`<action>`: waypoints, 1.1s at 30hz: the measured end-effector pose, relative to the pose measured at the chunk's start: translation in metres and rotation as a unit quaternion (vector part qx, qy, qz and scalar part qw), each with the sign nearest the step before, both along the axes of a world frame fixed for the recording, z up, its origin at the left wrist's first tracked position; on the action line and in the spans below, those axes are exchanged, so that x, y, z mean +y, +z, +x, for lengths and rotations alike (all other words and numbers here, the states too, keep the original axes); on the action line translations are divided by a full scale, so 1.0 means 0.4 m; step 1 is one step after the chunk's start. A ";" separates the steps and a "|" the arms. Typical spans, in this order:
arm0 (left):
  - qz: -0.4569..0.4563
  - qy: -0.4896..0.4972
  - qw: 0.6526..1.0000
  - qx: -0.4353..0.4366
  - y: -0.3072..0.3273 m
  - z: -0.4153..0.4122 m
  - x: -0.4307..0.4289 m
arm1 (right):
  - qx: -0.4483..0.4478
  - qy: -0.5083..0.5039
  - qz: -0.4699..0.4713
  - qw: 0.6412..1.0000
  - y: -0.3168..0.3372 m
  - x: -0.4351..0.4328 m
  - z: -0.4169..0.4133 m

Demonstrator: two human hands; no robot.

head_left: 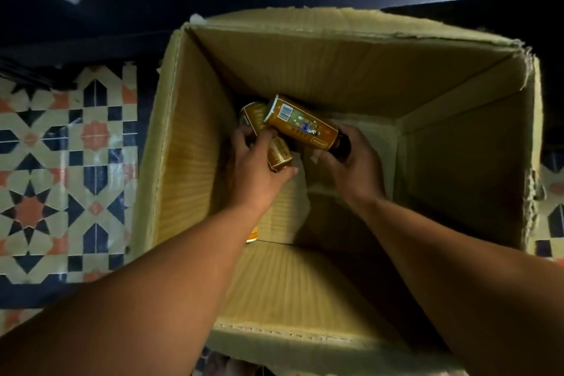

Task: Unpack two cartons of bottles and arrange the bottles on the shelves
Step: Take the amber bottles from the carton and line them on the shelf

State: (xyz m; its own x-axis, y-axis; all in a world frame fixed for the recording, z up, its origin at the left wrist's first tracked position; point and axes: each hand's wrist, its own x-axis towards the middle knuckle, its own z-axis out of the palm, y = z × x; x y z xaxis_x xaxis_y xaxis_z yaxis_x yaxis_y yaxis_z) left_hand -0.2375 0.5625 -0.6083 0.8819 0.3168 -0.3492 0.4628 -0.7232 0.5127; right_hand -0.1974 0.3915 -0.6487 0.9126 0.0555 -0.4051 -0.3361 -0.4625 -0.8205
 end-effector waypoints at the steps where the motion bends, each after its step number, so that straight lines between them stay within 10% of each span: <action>1: -0.009 -0.013 1.000 0.005 -0.001 -0.003 -0.001 | 0.005 -0.021 0.004 1.000 0.004 -0.010 -0.015; 25: 0.077 -0.273 0.957 0.060 -0.016 0.005 0.000 | -0.014 -0.252 0.123 0.960 0.140 -0.070 -0.039; 33: -0.072 -0.257 0.963 -0.028 -0.020 0.016 -0.004 | -0.001 -0.276 0.135 0.951 0.123 -0.081 -0.052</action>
State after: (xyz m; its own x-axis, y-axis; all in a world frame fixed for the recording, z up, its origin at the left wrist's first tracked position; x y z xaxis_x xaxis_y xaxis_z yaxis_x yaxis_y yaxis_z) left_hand -0.2311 0.5608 -0.6161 0.9283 -0.2141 -0.3041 0.0317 -0.7692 0.6383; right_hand -0.2181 0.3591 -0.5993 0.8337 -0.3315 -0.4417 -0.4641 0.0128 -0.8857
